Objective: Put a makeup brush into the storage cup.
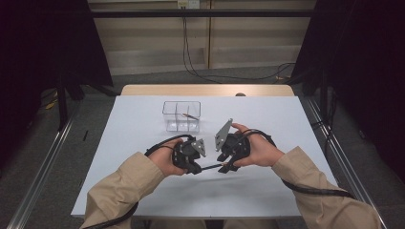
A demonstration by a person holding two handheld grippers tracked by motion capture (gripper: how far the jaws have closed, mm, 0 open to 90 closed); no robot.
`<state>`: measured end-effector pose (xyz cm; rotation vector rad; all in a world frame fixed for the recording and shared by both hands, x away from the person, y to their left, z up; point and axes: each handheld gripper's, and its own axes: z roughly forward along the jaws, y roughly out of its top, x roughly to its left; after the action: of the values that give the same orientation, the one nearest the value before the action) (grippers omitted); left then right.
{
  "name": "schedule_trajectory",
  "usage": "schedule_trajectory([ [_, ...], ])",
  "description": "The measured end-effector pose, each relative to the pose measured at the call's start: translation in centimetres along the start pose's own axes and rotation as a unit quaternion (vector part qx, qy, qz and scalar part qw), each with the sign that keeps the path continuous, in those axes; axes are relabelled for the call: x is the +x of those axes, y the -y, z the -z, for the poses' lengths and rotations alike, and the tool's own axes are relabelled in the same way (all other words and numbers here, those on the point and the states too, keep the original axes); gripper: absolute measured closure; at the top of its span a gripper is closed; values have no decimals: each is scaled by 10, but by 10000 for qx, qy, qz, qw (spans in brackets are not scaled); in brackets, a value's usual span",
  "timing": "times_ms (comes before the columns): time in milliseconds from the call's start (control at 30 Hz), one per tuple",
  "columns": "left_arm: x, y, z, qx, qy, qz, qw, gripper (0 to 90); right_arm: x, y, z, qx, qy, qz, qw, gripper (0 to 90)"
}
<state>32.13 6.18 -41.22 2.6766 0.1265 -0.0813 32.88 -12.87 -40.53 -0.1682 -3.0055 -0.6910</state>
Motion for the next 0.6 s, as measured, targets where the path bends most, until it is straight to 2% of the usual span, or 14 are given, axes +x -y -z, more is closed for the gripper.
schedule_trajectory([
  [200, 2, 1, 2, 9, -12, -45, 10000, 853, -3, 4, 1, -172, 85, -241, 9995, 233],
  [233, 1, 1, 1, -43, -31, 30, 10000, 854, -4, 5, 2, -229, 110, -289, 9993, 201],
  [333, 2, 2, 2, -40, -44, -16, 10000, 853, -5, 7, 3, -364, 100, -401, 9985, 169],
  [367, 2, 2, 2, -69, -21, 30, 10000, 853, -5, 8, 3, -379, 90, -458, 9982, 160],
  [433, 2, 2, 2, -70, -23, 2, 10000, 853, -6, 10, 3, -447, 80, -482, 9978, 142],
  [533, 2, 3, 3, -137, -13, 65, 9999, 853, -7, 13, 3, -558, 125, -525, 9970, 136],
  [600, 2, 4, 4, -182, -30, 84, 9998, 853, -8, 15, 4, -729, 155, -533, 9958, 136],
])
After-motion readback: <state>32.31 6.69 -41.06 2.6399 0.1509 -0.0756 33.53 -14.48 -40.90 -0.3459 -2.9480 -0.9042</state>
